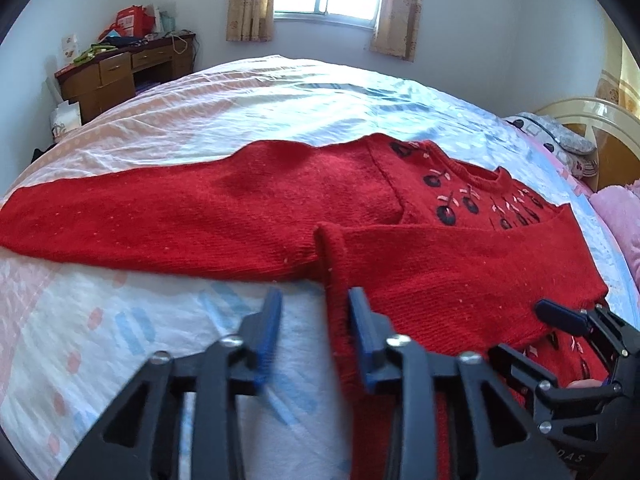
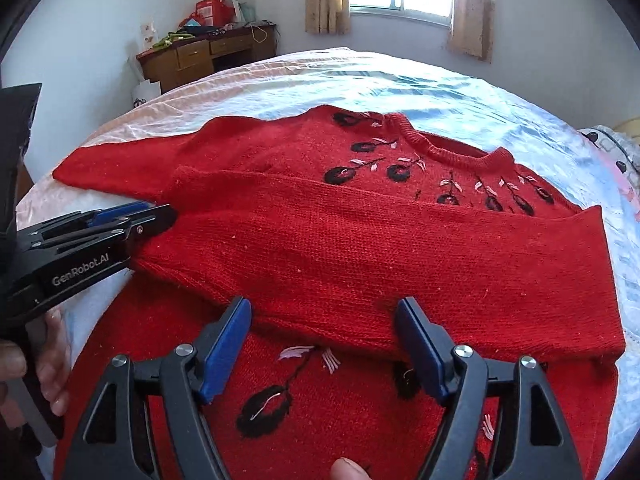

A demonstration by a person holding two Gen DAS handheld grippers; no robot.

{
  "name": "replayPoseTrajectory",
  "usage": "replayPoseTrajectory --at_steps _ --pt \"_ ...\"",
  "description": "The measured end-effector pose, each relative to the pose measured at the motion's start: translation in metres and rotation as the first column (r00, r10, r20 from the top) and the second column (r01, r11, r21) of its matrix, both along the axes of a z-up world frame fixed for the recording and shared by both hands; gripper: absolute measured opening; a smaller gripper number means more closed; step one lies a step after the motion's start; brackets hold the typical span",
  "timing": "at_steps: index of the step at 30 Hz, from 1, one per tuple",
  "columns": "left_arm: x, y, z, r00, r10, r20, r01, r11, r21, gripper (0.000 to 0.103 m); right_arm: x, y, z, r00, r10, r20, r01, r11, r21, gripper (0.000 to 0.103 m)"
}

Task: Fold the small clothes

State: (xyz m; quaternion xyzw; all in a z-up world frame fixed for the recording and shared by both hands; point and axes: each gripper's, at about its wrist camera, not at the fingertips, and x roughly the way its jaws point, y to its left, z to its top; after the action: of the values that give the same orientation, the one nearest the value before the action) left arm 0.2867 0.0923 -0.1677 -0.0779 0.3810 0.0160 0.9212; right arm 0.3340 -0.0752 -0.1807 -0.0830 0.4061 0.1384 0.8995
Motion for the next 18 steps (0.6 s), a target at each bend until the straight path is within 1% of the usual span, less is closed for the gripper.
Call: replayPoseTrajectory --at_steps 1,3,5,7,10,11,13,15,18 --pt "-0.001 0.002 0.0 1.0 0.004 0.002 -0.004 1.0 -0.004 0.053 -0.003 0.003 0.0 1.0 0.004 0.007 -0.004 1.0 -0.012 0.076" --pt "-0.003 0.005 0.0 1.0 0.008 -0.003 -0.008 1.0 -0.008 0.056 -0.005 0.009 -0.001 1.0 0.012 0.021 -0.011 0.999 -0.043 0.076" --pt "-0.005 0.007 -0.001 1.0 0.009 -0.013 -0.009 1.0 -0.005 0.061 -0.005 0.011 -0.002 1.0 0.013 0.025 -0.011 0.999 -0.054 0.076" --pt "-0.008 0.011 0.001 1.0 0.008 -0.013 -0.008 1.0 0.001 0.061 -0.005 0.006 -0.001 1.0 0.013 0.02 -0.013 0.999 -0.03 0.077" --pt "-0.02 0.024 0.004 1.0 0.022 -0.009 -0.022 0.999 0.04 0.064 -0.005 -0.003 0.001 1.0 0.021 0.016 -0.021 0.999 0.045 0.079" --pt "-0.025 0.033 0.006 0.999 0.034 -0.008 -0.034 0.997 0.063 0.064 -0.006 -0.005 0.002 1.0 0.022 0.017 -0.023 0.998 0.061 0.079" --pt "-0.032 0.05 0.008 0.998 0.055 -0.007 -0.054 0.995 0.085 0.064 -0.008 -0.005 0.003 0.999 0.02 0.032 -0.023 0.998 0.065 0.079" --pt "-0.038 0.077 0.01 0.995 0.104 -0.008 -0.102 0.988 0.119 0.064 -0.01 -0.003 0.004 0.999 0.019 0.047 -0.021 0.998 0.057 0.08" --pt "-0.041 0.122 0.015 0.982 0.186 -0.012 -0.181 0.969 0.168 0.064 -0.013 -0.003 0.006 0.998 0.019 0.065 -0.022 0.998 0.057 0.08"
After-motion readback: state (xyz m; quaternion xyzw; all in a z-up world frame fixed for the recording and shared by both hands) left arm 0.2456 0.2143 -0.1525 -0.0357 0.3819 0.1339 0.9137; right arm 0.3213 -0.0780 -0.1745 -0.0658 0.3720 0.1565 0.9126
